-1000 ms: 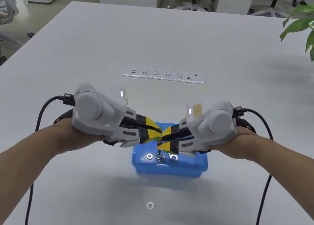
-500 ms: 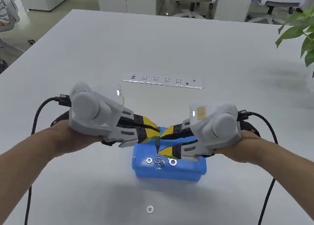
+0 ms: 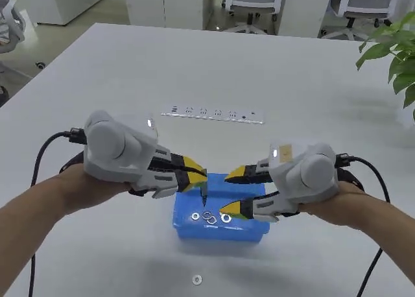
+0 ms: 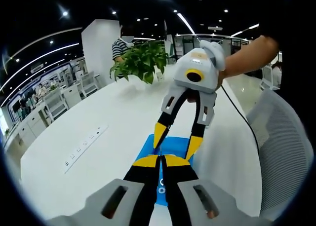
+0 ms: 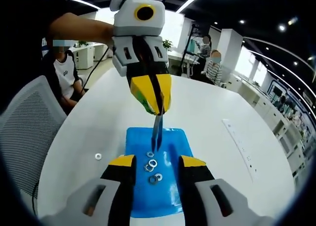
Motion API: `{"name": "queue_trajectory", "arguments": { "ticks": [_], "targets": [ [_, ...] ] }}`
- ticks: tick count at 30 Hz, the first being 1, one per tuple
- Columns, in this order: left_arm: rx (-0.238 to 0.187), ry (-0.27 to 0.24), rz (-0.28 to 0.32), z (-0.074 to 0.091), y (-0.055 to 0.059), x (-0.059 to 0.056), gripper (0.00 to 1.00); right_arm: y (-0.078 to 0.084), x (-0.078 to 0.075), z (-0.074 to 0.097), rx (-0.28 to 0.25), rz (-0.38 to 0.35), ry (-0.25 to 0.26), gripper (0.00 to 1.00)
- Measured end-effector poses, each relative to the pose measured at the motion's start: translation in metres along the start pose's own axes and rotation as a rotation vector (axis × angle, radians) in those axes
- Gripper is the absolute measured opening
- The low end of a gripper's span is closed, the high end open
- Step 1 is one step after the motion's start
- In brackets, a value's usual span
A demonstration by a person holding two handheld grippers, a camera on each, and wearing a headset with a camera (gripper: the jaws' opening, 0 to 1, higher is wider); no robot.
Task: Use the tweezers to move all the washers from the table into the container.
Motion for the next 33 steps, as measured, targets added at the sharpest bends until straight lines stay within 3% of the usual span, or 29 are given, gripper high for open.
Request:
{"name": "queue_trajectory", "arguments": {
  "ticks": [3, 15, 33],
  "targets": [
    [0.008, -0.004, 0.007, 0.002, 0.0, -0.002, 0.06, 0.002, 0.003, 0.005, -0.003, -0.032, 0.002, 0.42],
    [0.018, -0.005, 0.004, 0.013, -0.003, -0.015, 0.06, 0.015, 0.014, 0.026, -0.001, -0.115, 0.059, 0.5],
    [0.012, 0.011, -0.003, 0.025, -0.005, -0.04, 0.06, 0.035, 0.037, 0.044, 0.022, -0.216, 0.097, 0.67]
  ]
}}
Point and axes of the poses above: the centre of the closed fingertips' face, and the gripper's own axes: z roughly backward along the fingers, x roughly to its left, y roughly out of its underside, the point moved 2 cm from there along z, roughly backward along the fingers, and after that the axes turned 9 degrees about x, right-handed, at the moved point
